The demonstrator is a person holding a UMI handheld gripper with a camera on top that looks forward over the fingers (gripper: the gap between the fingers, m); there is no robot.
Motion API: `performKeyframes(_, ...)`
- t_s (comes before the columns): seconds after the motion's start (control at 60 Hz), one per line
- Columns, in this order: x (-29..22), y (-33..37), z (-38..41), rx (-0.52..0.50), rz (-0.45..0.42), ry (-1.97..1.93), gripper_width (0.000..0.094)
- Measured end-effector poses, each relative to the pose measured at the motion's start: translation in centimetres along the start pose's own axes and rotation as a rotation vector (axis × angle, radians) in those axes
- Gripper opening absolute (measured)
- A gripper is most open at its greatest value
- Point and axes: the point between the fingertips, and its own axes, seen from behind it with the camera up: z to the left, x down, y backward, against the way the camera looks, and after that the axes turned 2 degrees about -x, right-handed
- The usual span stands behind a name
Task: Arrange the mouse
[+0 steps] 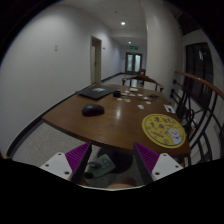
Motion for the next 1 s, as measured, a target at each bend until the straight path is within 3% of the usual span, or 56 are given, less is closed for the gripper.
performKeyframes(0.233,-1.6,-4.6,4.5,-0.12,-0.048,-0.029,0.0848)
performKeyframes(0.367,-1.9,-8.1,6.4,-0.132,-0.032,-0.062,0.0851)
performKeyframes(0.6,-4.7,-14.7,6.8,-0.011,-0.022,-0.039,0.0845)
performKeyframes(0.833,-6.7,-18.6,5.6,0.034,0.077,-0.063,0.0824)
performKeyframes(0.867,-6.6,-18.8,5.6,0.037,0.085,-0.07,0.0797)
performKeyframes(0.933,-6.4,-19.1,5.4,0.04,0.09,-0.071,0.0578)
performKeyframes(1.0,-6.6,-18.9,4.9,0.009,0.1,-0.084,0.0497)
